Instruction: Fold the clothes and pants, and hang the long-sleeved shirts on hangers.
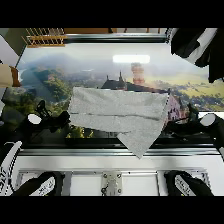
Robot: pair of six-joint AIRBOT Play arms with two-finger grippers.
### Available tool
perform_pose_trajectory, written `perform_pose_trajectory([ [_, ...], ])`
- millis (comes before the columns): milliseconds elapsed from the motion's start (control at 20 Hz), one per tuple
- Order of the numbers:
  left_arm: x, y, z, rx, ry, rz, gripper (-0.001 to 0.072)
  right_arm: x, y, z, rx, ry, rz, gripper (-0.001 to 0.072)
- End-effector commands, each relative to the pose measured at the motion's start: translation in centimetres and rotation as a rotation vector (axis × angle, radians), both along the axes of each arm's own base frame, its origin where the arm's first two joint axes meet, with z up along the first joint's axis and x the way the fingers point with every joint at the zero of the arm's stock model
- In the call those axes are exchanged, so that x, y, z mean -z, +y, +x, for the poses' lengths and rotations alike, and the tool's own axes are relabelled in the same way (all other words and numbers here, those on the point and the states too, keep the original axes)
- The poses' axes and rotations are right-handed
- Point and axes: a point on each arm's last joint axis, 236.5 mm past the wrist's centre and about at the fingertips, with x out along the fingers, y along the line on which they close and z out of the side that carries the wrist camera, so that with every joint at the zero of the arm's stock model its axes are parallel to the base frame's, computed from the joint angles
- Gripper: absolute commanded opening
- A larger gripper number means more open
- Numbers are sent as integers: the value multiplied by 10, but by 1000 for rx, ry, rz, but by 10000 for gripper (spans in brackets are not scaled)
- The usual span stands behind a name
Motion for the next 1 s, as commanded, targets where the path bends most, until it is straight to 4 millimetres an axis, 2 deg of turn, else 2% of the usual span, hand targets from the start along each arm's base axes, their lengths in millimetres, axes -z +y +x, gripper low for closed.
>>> perform_pose_trajectory([
  [0,-3,3,-1,23,-8,26,9,34,38,-18,34,32,147,489],
  [200,-3,3,-2,23,-8,26,9,50,67,-21,-40,66,166,489],
  [350,-3,3,-2,23,-8,26,9,53,83,-21,-98,54,162,485],
  [400,-3,3,-2,23,-8,26,9,52,86,-21,-125,46,161,366],
  [450,-3,3,-2,24,-6,26,9,50,87,-21,-150,35,161,139],
  [500,-3,4,-4,25,0,24,9,47,86,-20,-166,30,155,19],
  [650,-12,10,-20,58,28,8,9,23,71,-23,-282,10,78,20],
  [800,-22,28,-66,164,116,91,9,-10,47,-33,-400,-15,-42,19],
  [900,-27,26,-96,218,170,107,9,-32,37,-33,-422,-43,-94,19],
  [950,-30,21,-103,235,172,102,9,-41,36,-30,-419,-63,-102,19],
])
